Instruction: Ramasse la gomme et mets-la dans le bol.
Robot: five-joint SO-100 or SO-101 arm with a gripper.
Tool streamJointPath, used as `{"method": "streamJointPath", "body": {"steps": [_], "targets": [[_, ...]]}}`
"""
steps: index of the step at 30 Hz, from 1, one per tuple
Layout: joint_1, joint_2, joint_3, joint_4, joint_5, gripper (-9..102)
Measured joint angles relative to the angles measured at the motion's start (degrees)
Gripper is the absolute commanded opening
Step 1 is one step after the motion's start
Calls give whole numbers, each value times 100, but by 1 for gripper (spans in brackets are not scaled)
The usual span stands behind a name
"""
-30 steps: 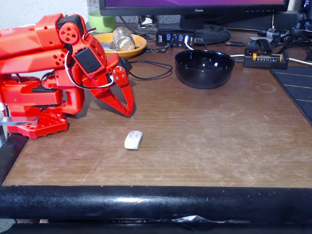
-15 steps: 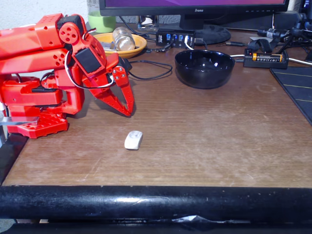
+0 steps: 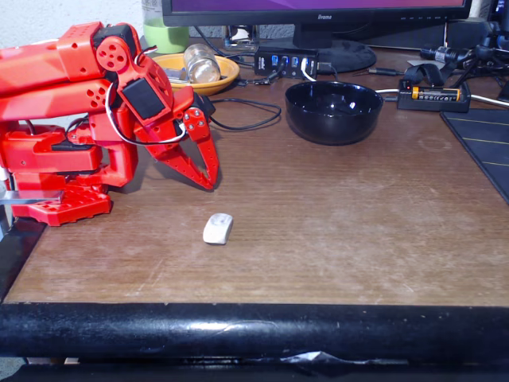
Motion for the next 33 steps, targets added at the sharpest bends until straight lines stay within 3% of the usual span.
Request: {"method": "streamJointPath", "body": {"steps": [10,18,27,33], "targets": [[97,-79,0,-334,-185,-6],[97,-2505,-1090,-1090,-844,-3],[-193,-4430,-3744,396,-1433,6],[0,-4957,-4263,958,-1872,9]]}}
